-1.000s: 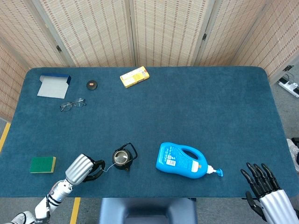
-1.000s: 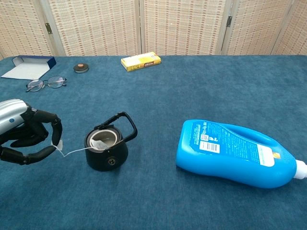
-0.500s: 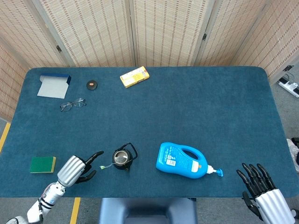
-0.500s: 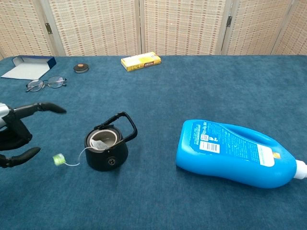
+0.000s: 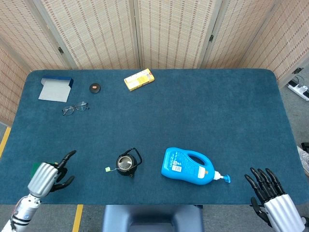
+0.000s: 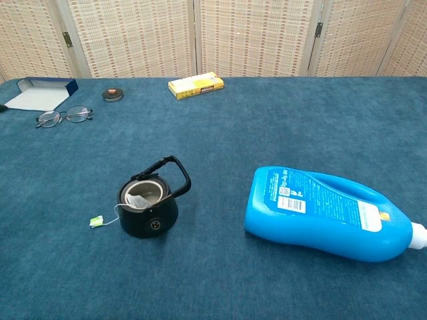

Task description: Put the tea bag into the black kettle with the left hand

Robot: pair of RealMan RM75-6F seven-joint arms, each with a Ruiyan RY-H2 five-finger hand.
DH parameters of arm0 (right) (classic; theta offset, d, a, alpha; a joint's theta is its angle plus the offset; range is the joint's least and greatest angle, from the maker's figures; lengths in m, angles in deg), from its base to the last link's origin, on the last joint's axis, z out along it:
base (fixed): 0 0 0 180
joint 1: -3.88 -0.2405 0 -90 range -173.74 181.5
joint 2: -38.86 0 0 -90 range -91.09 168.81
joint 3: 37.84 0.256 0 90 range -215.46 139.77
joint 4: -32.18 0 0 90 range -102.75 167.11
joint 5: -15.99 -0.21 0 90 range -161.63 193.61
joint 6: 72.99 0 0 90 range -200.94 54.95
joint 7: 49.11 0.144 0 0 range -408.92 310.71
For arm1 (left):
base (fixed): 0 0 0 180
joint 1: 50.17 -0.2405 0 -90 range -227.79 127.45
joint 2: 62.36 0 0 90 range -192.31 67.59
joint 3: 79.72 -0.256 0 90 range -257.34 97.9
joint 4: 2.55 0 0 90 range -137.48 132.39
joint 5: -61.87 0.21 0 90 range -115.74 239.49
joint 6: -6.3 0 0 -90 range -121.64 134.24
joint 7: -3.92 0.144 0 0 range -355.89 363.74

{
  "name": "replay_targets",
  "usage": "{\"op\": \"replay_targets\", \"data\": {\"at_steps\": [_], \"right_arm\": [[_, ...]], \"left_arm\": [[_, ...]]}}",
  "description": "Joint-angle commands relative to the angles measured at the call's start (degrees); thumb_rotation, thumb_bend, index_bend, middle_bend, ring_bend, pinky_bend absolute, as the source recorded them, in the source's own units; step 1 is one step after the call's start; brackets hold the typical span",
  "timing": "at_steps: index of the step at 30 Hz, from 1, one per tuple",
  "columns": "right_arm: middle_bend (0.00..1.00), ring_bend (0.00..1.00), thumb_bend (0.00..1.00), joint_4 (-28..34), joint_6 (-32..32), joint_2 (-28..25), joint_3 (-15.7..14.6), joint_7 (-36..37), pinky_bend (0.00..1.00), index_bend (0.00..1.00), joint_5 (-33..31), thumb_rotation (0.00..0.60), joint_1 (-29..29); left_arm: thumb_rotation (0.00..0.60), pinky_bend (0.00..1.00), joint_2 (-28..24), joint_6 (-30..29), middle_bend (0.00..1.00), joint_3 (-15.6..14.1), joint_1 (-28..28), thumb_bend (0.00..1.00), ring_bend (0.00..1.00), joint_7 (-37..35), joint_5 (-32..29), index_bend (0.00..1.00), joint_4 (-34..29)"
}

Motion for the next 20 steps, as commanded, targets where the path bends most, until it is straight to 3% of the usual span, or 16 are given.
{"op": "replay_targets", "data": {"at_steps": [1,2,4,6,11,20], "right_arm": [[0.0,0.0,0.58,2.16,-4.21,-2.21,0.37,4.11,0.0,0.0,-3.64,0.6,-2.07],[0.0,0.0,0.58,2.86,-5.54,-2.89,0.61,5.42,0.0,0.0,-4.93,0.6,-2.76],[0.0,0.0,0.58,4.18,-8.2,-3.97,1.74,6.83,0.0,0.0,-8.45,0.6,-3.95],[0.0,0.0,0.58,5.19,-10.02,-4.34,3.07,6.85,0.0,0.0,-11.85,0.6,-4.58],[0.0,0.0,0.58,6.81,-11.75,-5.07,4.74,6.32,0.0,0.0,-16.32,0.6,-4.97],[0.0,0.0,0.58,6.54,-11.3,-5.41,4.29,6.82,0.0,0.0,-15.39,0.6,-4.85]], "left_arm": [[0.6,0.43,-4.7,-2.44,0.39,1.73,-4.84,0.37,0.32,2.23,-6.21,0.11,-4.88],[0.6,0.3,-5.53,-2.22,0.29,2.03,-5.66,0.37,0.22,4.2,-7.69,0.11,-6.04],[0.6,0.15,-7.64,-1.7,0.14,3.05,-7.36,0.37,0.08,11.66,-11.5,0.11,-9.24],[0.6,0.09,-8.15,-2.95,0.08,4.73,-8.53,0.36,0.02,15.73,-13.83,0.11,-11.56],[0.6,0.07,-10.99,-1.2,0.06,4.64,-9.5,0.36,0.0,14.55,-13.75,0.11,-14.65],[0.6,0.07,-13.47,4.98,0.06,3.58,-8.22,0.36,0.01,12.62,-11.04,0.11,-16.23]]}}
